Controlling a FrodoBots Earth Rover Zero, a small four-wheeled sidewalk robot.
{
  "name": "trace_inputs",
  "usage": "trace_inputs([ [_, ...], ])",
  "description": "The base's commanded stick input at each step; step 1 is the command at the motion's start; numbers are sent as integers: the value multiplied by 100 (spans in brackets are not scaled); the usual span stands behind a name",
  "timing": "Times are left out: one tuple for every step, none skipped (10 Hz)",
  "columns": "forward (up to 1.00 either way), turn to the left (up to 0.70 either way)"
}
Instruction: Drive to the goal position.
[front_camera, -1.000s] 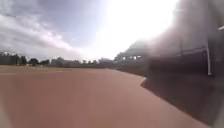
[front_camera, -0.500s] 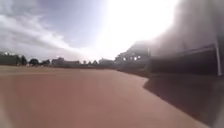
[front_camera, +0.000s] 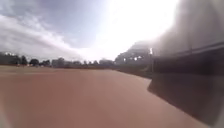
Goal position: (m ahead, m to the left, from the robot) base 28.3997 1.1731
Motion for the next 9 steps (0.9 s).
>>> trace_inputs([
  [70,0],
  [70,0],
  [70,0],
  [70,0],
  [70,0],
  [70,0],
  [70,0],
  [70,0],
  [70,0],
])
